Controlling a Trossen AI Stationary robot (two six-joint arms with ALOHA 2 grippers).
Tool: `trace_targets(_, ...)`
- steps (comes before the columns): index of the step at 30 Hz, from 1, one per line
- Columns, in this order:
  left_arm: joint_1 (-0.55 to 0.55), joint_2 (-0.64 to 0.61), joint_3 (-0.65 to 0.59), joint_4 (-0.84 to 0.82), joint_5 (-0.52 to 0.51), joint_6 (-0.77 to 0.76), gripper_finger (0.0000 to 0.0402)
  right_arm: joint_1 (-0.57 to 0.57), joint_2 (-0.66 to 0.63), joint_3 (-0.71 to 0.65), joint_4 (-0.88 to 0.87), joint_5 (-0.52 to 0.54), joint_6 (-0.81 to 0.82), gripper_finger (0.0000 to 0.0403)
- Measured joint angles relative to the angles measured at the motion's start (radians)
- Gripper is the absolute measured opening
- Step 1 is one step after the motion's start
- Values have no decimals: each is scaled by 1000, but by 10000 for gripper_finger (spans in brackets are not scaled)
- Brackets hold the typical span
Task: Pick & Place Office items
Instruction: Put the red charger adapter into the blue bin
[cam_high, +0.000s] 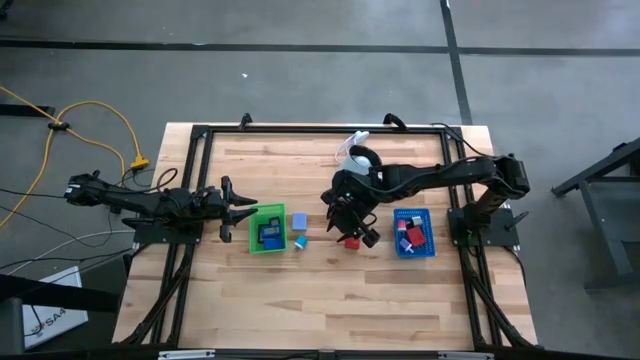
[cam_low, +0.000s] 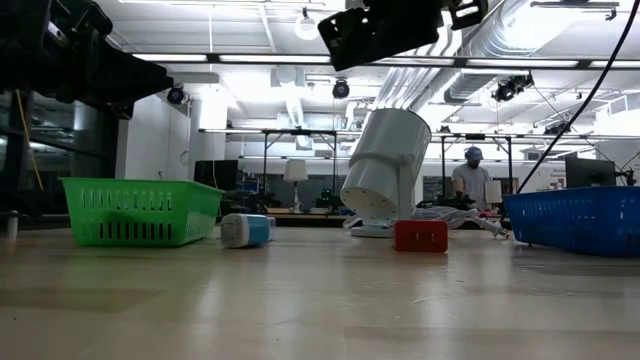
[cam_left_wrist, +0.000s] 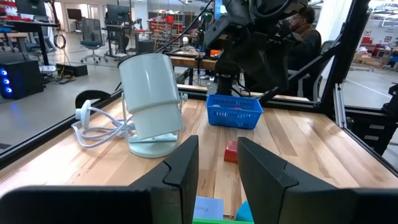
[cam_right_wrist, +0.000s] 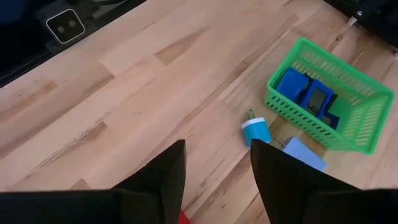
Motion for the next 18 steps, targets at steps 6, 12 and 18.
trace_targets(6,0,0,0,0,0,0,103,0,0,0,-6,-1,0,166)
trace_targets(12,0,0,0,0,0,0,103,0,0,0,3,-14,-4,166)
trace_targets(18,0,0,0,0,0,0,103,2,0,0,67,-20,-83,166)
